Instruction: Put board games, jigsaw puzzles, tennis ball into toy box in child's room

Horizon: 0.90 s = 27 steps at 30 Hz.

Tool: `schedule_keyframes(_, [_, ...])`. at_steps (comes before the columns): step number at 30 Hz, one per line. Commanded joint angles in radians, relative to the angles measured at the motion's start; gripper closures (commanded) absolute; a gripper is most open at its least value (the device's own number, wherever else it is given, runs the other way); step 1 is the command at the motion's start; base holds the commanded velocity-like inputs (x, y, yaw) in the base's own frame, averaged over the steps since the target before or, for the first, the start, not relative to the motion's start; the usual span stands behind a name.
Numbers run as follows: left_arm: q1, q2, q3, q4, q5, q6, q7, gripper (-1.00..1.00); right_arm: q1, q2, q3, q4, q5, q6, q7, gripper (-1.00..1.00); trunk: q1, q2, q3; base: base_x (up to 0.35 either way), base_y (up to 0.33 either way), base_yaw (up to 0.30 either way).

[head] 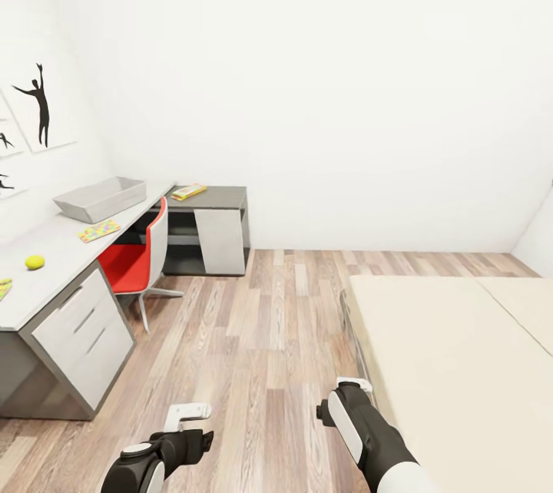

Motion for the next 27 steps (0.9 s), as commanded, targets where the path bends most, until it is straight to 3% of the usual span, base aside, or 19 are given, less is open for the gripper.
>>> schedule_keyframes(1, [-0.001,0.0,0.0,-0.001,0.001,0.005,0.001,-1.0,-0.001,0.0,0.002,-0.001,-0.008,0.003,-0.008,-1.0,0.001,-0.002,-0.002,-0.029,-0.023,0.02])
schedule_keyframes(20, [-0.001,-0.002,-0.001,-0.001,0.001,0.006,0.002,-1.0,-0.001,0.0,0.002,-0.001,-0.008,0.003,-0.008,-1.0,0.001,-0.002,-0.002,-0.004,-0.011,0.003])
schedule_keyframes(27, [-0.001,-0.004,-0.039,0.0,0.0,0.009,0.003,-1.0,-0.002,0.0,0.002,-0.001,-0.01,0.003,-0.008,-1.0,0.001,-0.002,-0.002,0.0,-0.119,0.0])
